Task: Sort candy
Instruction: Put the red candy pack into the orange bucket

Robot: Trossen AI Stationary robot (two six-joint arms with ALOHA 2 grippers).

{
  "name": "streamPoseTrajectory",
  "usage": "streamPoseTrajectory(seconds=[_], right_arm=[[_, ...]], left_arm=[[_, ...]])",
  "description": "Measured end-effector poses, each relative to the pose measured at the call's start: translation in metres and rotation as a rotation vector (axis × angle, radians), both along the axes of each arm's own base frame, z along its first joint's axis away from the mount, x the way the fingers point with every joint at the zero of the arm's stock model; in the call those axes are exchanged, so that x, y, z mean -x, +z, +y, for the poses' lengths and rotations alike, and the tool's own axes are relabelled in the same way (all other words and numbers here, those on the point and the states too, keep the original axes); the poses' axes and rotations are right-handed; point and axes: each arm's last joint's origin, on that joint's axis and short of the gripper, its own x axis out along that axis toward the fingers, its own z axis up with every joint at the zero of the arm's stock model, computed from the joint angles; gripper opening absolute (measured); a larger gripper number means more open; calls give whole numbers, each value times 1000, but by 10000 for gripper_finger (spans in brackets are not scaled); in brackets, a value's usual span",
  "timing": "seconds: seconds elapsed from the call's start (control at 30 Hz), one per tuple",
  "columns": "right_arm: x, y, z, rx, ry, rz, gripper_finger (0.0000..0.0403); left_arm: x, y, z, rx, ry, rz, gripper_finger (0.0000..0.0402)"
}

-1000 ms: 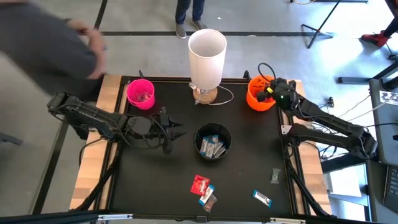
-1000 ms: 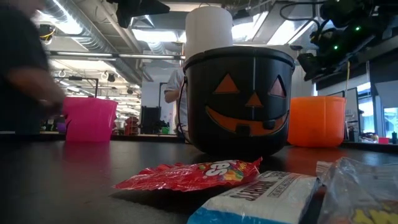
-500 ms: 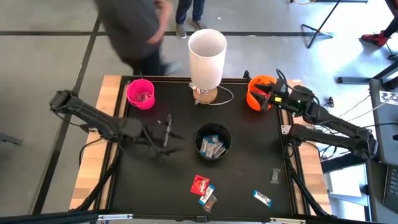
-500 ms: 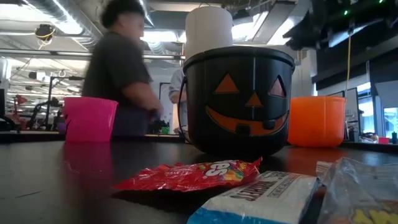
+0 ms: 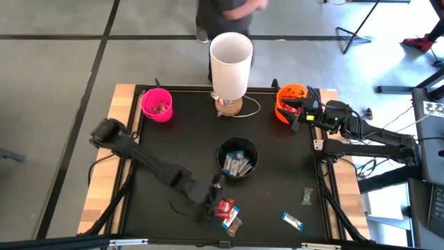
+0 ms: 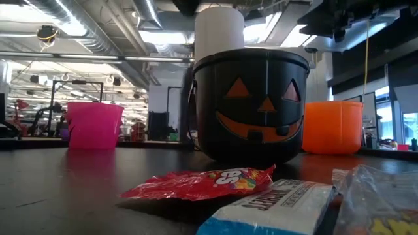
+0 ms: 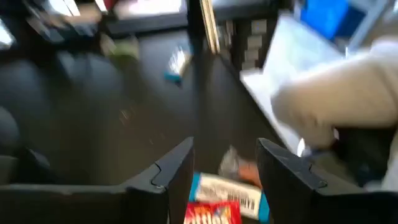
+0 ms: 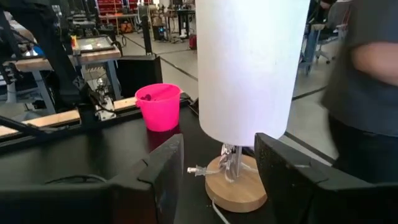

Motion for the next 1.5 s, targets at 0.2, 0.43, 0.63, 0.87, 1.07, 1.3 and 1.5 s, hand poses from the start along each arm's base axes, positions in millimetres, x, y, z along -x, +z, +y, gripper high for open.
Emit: streamPoseTrajectory(seconds=[0.2,0.43,0.63,0.87,1.07,1.3,1.5], right_arm=[[-2,-1,2,-2,15,10,193],[-2,-3,2,-8,14,32,193],[-1,-6,3,-13,14,56,193],[-1,-6,3,-13,14,57,193],[-1,-6,2,-13,13,55,193],[-1,-6,2,-14,12,61,193],[-1,-6,2,-14,12,60,193]], left_arm=[[-24,-33,-14,-56,-73,220,163],[-36,-57,-21,-103,-99,362,199],[-36,-60,-16,-134,-95,401,261],[-30,-68,-11,-243,-96,463,307],[-33,-76,-7,-257,-78,477,321],[-37,-93,-8,-237,-75,505,338],[-38,-96,-7,-229,-74,515,350]])
